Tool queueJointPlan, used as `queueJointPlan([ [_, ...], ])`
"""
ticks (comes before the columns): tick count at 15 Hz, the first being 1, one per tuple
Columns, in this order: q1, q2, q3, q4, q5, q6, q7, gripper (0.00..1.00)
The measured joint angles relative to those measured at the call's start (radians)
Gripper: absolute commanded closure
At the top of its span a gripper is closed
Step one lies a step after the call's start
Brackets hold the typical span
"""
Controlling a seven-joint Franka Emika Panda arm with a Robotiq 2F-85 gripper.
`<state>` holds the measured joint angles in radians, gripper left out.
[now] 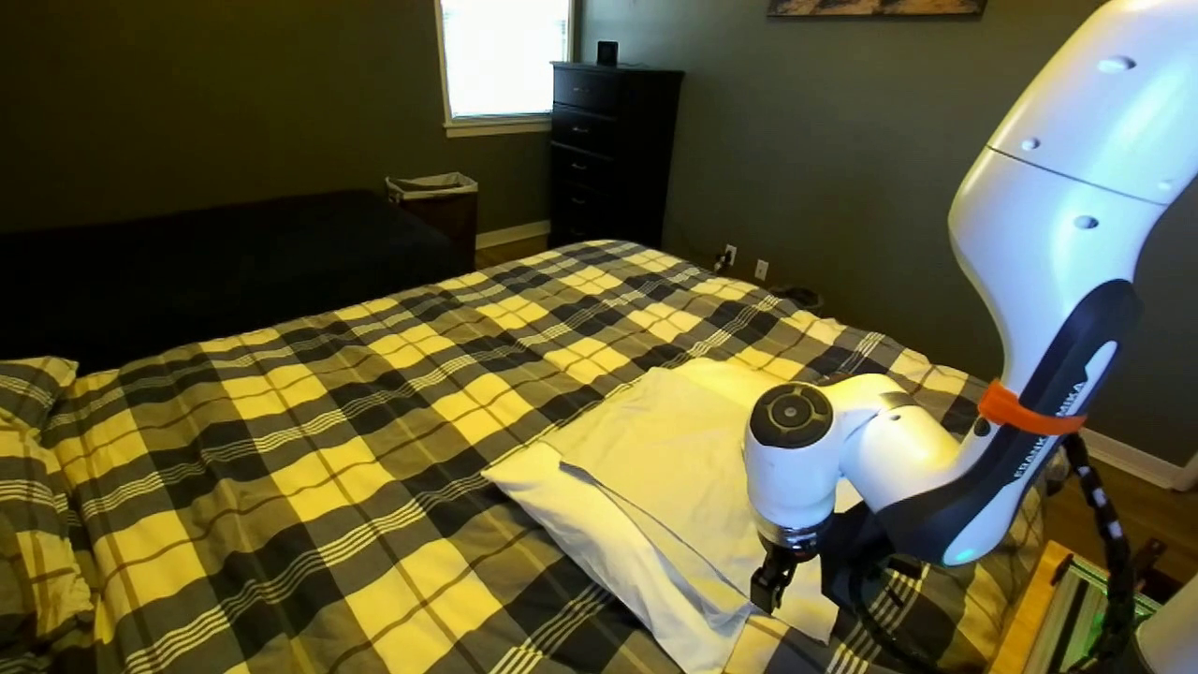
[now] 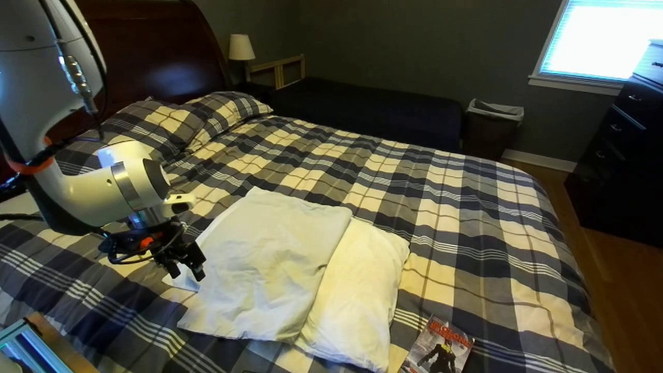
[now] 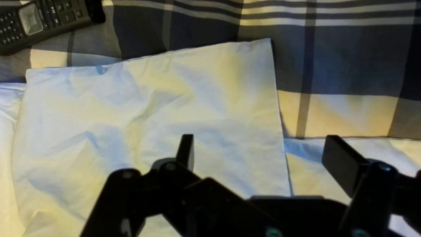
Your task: Partially unfold the sheet
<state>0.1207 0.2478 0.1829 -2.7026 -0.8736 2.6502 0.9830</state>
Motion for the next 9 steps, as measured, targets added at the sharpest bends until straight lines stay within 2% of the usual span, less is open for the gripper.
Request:
queueJointPlan([
  [4, 0.012, 0.084, -0.029, 0.050, -0.077, 0.000, 0.088, 0.00],
  [9, 0.047, 0.189, -0.035, 0.106, -0.104, -0.009, 0.115, 0.00],
])
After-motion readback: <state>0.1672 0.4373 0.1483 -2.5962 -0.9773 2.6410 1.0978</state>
